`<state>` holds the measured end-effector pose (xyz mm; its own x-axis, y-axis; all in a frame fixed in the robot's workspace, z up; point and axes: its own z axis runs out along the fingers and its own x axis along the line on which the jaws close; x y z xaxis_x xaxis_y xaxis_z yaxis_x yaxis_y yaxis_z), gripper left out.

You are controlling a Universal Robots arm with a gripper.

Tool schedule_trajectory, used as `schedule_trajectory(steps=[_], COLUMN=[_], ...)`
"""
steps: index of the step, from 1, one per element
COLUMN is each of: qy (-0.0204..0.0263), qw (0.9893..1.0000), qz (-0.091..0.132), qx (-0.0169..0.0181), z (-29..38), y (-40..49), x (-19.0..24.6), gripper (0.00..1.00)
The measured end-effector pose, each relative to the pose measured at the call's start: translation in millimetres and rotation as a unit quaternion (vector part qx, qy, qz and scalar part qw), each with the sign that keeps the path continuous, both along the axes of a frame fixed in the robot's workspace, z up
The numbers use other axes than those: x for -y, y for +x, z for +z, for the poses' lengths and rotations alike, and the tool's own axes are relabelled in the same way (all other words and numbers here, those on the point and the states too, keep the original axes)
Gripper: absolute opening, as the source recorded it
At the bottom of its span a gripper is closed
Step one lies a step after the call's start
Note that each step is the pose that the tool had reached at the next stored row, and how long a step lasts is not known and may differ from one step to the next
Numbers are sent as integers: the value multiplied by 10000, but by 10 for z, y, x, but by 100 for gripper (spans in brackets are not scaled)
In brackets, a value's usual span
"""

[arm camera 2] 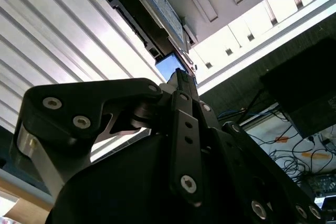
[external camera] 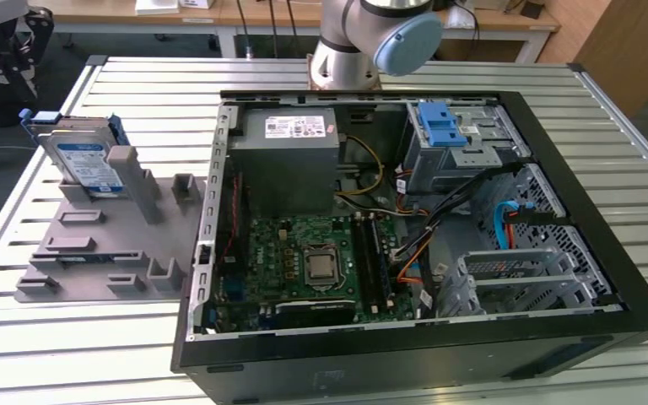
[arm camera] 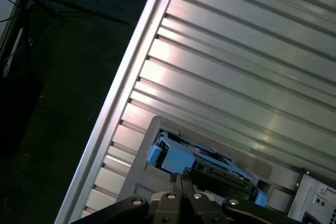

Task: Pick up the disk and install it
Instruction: 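Pick up the disk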

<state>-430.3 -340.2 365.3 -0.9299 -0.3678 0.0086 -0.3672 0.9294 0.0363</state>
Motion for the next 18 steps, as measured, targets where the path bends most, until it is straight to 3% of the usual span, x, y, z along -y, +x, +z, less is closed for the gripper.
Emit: schedule_trajectory(steps=[6, 18], qy=[0, 0], qw=[9997, 9977], qz=[238, 675], qx=[0, 0], z=[0, 0], y=[0, 0], x=[0, 0], gripper=[11, 11])
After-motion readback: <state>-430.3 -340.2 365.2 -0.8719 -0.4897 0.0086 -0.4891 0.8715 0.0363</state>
